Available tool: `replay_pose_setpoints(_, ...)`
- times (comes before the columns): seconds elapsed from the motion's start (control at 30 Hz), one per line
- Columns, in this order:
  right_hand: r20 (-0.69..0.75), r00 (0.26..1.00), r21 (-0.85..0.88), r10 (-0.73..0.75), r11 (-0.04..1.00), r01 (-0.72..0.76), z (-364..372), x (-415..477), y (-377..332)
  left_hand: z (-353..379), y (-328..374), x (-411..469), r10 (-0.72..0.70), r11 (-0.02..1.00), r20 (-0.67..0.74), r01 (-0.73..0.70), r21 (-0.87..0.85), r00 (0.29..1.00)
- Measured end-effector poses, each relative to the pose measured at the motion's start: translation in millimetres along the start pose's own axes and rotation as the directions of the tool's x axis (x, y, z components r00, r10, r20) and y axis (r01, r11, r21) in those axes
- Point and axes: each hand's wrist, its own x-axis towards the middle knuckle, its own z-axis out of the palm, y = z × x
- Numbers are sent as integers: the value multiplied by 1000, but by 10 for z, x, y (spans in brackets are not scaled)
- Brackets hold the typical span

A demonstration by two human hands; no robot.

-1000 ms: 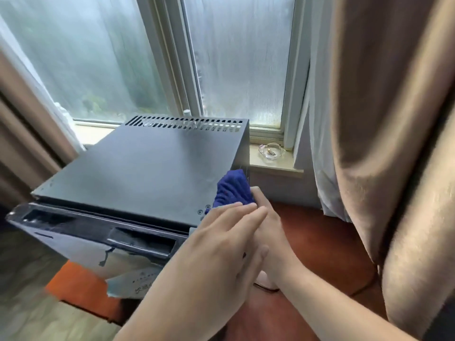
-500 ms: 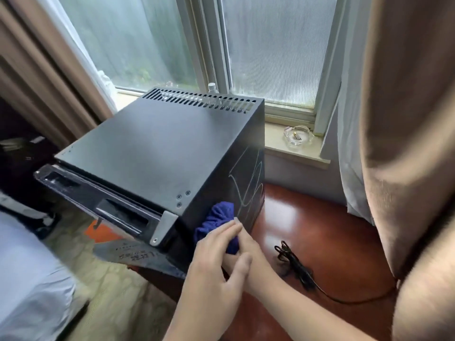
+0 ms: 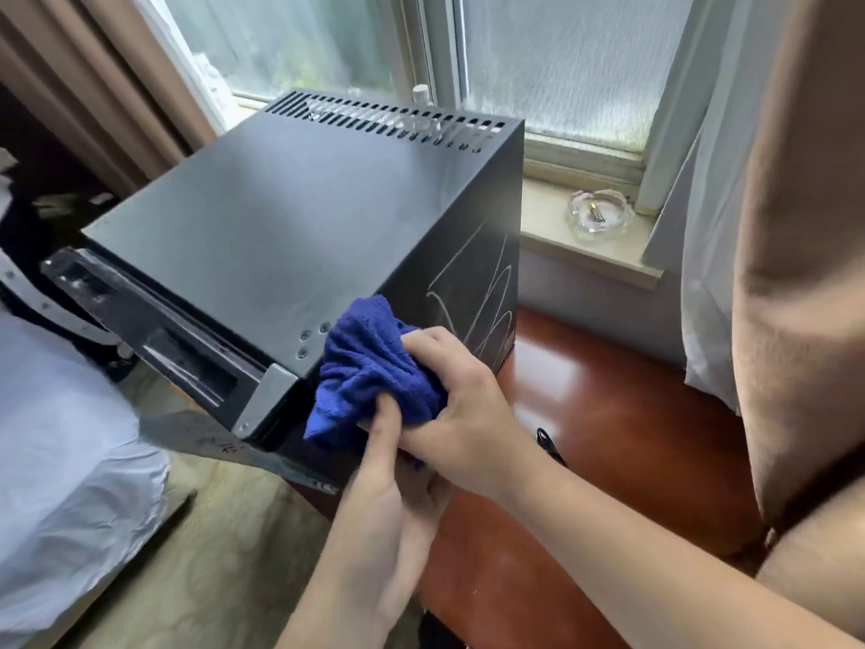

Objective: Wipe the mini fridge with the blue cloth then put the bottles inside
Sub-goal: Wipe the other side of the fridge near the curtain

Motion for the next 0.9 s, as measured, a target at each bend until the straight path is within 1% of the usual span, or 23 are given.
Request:
replay_pose_setpoints(0.1, -70, 998, 17, -9, 1000, 11, -140, 175, 142, 164, 7, 305, 21, 998, 25, -22, 54, 999)
replay_pose_setpoints(0.13, -87, 996, -16, -13, 1000, 12, -177, 238, 195, 194, -8, 404, 22, 998, 39, -24, 57, 999)
replay_pose_setpoints(0.2, -137, 990, -133, -22, 991, 3, -225, 351, 297, 259, -20, 573, 13, 999, 67, -16, 40, 998)
replay_pose_setpoints(0.3, -241, 970, -213, 27, 974, -80, -319, 470, 387, 359, -42, 815, -14, 1000, 141, 14, 5, 990)
replay_pose_setpoints(0.37, -294, 954, -266, 53, 954, -135, -440, 561, 375, 455, -58, 1016, -15, 1000, 157, 17, -8, 988)
replay_pose_setpoints(0.4, -309, 949, -319, 63, 933, -166, -517, 611, 354, 519, -62, 1120, -15, 1000, 158, 18, -20, 987)
replay_pose_setpoints(0.47, -303, 950, -436, 74, 875, -208, -690, 698, 293, 667, -61, 1306, -4, 999, 161, 12, -49, 987)
replay_pose_setpoints(0.5, -288, 954, -465, 79, 860, -211, -782, 722, 274, 746, -59, 1381, 6, 998, 160, 3, -55, 987)
replay_pose_setpoints(0.57, -254, 964, -449, 75, 874, -186, -971, 712, 277, 900, -52, 1521, 24, 998, 150, -15, -61, 988)
replay_pose_setpoints(0.63, -230, 973, -430, 25, 894, -124, -1146, 664, 317, 1051, -31, 1643, 32, 998, 152, -22, -67, 988)
replay_pose_setpoints(0.73, -197, 980, -433, -19, 899, -70, -1336, 676, 412, 1293, -8, 1828, 32, 999, 170, -28, -26, 985)
replay_pose_setpoints(0.83, -189, 982, -452, 14, 886, -99, -1491, 882, 518, 1568, 18, 2024, 23, 1000, 175, -20, -21, 984)
replay_pose_setpoints(0.9, -199, 979, -465, 45, 875, -135, -1588, 1048, 603, 1714, 32, 2158, 6, 998, 204, 6, -62, 979)
